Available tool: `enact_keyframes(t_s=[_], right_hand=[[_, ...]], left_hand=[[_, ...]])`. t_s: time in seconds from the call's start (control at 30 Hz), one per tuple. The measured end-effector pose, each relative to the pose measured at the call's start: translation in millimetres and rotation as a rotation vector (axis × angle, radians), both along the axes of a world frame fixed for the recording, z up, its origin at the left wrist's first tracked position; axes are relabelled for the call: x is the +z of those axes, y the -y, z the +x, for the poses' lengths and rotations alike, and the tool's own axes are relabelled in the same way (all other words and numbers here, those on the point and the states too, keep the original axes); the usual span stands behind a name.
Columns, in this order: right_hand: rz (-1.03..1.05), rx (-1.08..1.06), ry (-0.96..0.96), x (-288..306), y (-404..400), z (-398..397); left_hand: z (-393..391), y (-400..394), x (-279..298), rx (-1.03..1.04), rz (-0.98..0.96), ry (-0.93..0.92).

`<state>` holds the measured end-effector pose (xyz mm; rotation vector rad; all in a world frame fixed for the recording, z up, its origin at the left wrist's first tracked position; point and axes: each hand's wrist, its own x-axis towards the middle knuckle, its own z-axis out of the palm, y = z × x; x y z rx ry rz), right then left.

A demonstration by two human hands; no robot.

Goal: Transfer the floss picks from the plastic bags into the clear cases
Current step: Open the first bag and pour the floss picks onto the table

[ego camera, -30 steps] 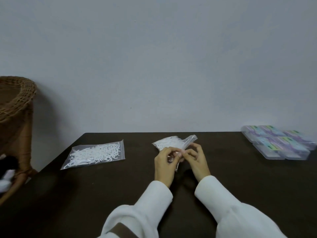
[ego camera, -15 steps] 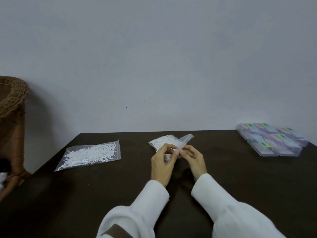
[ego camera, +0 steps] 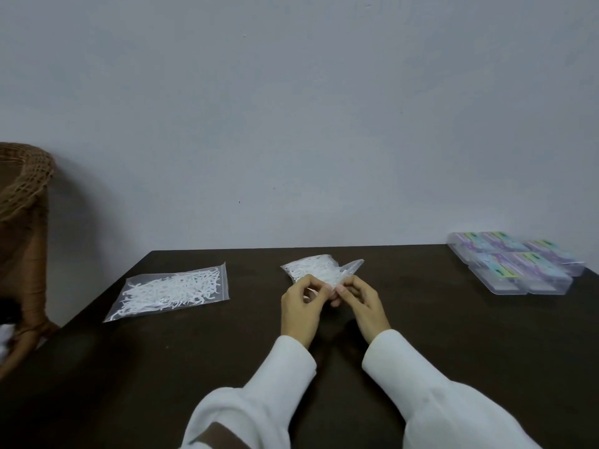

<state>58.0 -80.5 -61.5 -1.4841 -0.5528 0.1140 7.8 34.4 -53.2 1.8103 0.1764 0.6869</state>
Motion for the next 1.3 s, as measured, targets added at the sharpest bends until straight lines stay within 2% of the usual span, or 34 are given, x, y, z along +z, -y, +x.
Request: enact_keyframes(t_s=[0.1, 0.17, 0.33, 0.5, 0.63, 0.77, 0.9, 1.3], right_hand=[[-0.021, -0.007, 0.006, -2.9, -2.3, 0.0], [-0.027, -0.019, 0.019, -2.2, -2.7, -1.2], [-0.038, -0.001, 0.084, -0.2, -2.8, -4.2], [-0.243, -0.048, 0.136, -2.0, -2.4, -2.8], [-0.394, -0.096, 0.182, -3.2, 0.2, -0.9], [-0.409, -0.078, 0.207, -1.2, -0.4, -2.4], [-0.429, -0.04, 0.232, -1.6, -0.1, -3.2], [-0.491, -0.103, 0.247, 1.3, 2.1, -1.4]], left_hand=[[-2.5, 0.5, -1.4, -0.042, 0.277, -0.012], [-4.8, 3.7, -0.7, -0.098, 0.392, -0.04], [-7.2, 3.4, 0.2, -0.144, 0.356, -0.038], [-7.7, 4.5, 0.3, -0.154, 0.313, -0.083], [-7.3, 4.4, -3.3, -0.129, 0.396, -0.12], [-6.9, 3.1, -1.9, 0.028, 0.637, -0.089], [-7.8, 2.2, 1.1, 0.062, 0.725, -0.051], [-3.0, 2.9, -7.7, 0.158, 0.753, 0.032]])
